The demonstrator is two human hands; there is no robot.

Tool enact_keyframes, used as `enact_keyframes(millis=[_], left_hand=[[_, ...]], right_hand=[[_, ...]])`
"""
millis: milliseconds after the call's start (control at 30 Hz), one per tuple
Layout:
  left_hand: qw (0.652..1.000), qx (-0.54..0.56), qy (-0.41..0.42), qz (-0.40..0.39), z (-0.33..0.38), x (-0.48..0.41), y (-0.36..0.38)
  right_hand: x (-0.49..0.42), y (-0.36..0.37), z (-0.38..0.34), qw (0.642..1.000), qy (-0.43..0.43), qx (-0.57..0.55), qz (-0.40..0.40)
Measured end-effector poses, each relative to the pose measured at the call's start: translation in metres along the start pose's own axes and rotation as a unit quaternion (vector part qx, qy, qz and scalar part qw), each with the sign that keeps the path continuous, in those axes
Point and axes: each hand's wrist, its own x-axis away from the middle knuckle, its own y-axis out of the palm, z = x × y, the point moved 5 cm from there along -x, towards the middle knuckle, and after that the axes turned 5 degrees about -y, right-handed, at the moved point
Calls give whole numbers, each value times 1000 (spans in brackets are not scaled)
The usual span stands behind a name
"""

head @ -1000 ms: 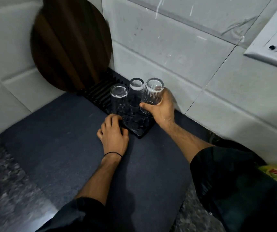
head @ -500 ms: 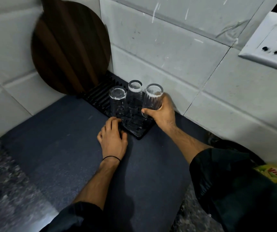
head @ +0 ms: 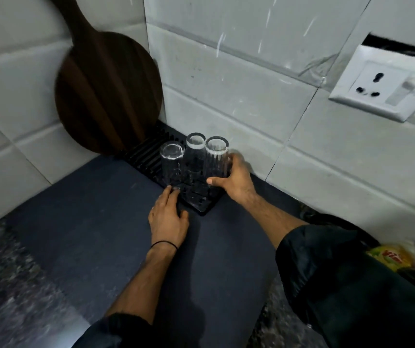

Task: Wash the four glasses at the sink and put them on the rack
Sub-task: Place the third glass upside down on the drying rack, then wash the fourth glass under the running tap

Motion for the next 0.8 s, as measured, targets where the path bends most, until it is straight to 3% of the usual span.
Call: enact_keyframes(millis=[167, 300, 467, 633, 700, 800], left_hand=[[999, 48, 0, -2, 27, 36, -7], [995, 85, 34, -39, 53, 81, 3], [983, 106, 100, -108, 82, 143, 27], [974, 72, 163, -141, 92, 191, 54], [972, 36, 178, -151, 93, 204, 63], [967, -48, 186, -169, 91, 219, 74]], right_hand=[[31, -42, -8, 997, 37, 39, -51], [76, -97, -24, 994, -5, 76, -82], [157, -168, -20, 996, -38, 74, -13], [246, -211, 7, 981, -59, 177, 60], [276, -214, 29, 978, -24, 198, 61], [307, -193, 67, 978, 65, 200, -11]])
